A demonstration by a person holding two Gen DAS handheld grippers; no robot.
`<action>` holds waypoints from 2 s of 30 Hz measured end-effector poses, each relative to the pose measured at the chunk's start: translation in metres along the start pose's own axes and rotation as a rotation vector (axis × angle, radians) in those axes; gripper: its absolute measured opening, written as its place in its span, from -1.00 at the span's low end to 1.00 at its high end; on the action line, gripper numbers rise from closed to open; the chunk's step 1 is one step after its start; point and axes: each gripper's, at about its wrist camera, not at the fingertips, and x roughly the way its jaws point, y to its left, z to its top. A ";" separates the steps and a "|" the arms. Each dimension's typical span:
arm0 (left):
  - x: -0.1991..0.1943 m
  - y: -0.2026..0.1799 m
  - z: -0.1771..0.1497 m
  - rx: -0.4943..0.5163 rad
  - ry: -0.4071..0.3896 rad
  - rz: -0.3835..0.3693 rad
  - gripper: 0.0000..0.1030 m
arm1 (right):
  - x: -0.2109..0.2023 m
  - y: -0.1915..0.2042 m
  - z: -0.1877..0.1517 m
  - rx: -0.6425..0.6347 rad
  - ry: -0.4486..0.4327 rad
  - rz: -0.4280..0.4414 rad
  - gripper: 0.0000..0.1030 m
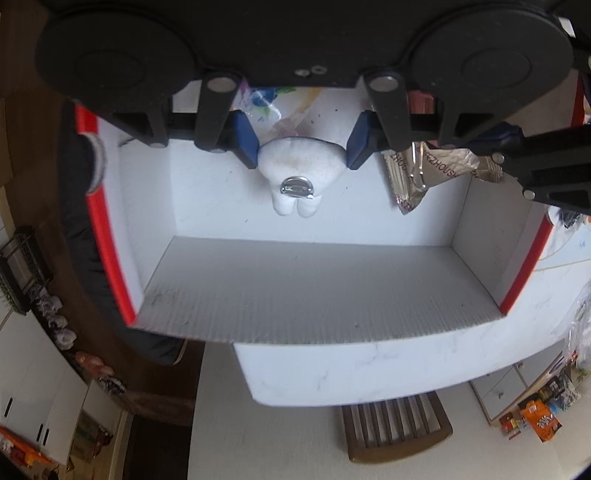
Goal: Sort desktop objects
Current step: 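Carry the binder clip and plush bunny into the red shoebox, then open both tools to drop the clip and bunny into the shoebox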
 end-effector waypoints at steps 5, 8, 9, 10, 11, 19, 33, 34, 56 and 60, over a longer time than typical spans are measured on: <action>0.010 -0.001 0.004 0.003 0.029 -0.016 -0.43 | 0.007 0.004 0.003 -0.013 0.033 0.006 -0.01; 0.013 0.000 0.005 0.002 0.034 -0.024 -0.43 | 0.008 0.005 0.003 -0.022 0.049 0.013 0.00; 0.014 0.000 0.006 0.000 0.034 -0.026 -0.43 | 0.008 0.005 0.003 -0.023 0.051 0.010 0.01; 0.014 0.000 0.006 -0.003 0.036 -0.029 -0.43 | 0.007 0.005 0.003 -0.020 0.052 0.013 0.02; 0.015 0.000 0.006 -0.004 0.038 -0.031 -0.43 | 0.008 0.004 0.003 -0.018 0.054 0.013 0.02; 0.017 -0.005 0.007 0.019 0.052 -0.031 -0.41 | 0.011 0.004 0.005 -0.015 0.069 -0.002 0.21; -0.011 -0.005 -0.003 -0.027 -0.036 -0.006 0.00 | -0.024 -0.001 -0.002 -0.009 -0.030 0.025 0.39; -0.015 -0.006 -0.005 -0.030 -0.050 -0.008 0.00 | -0.028 -0.001 -0.002 -0.008 -0.040 0.028 0.39; -0.119 -0.006 -0.053 -0.139 -0.317 0.068 0.00 | -0.136 0.031 -0.040 -0.024 -0.265 0.070 0.51; -0.136 -0.002 -0.072 -0.151 -0.347 0.079 0.00 | -0.151 0.046 -0.049 -0.029 -0.298 0.076 0.51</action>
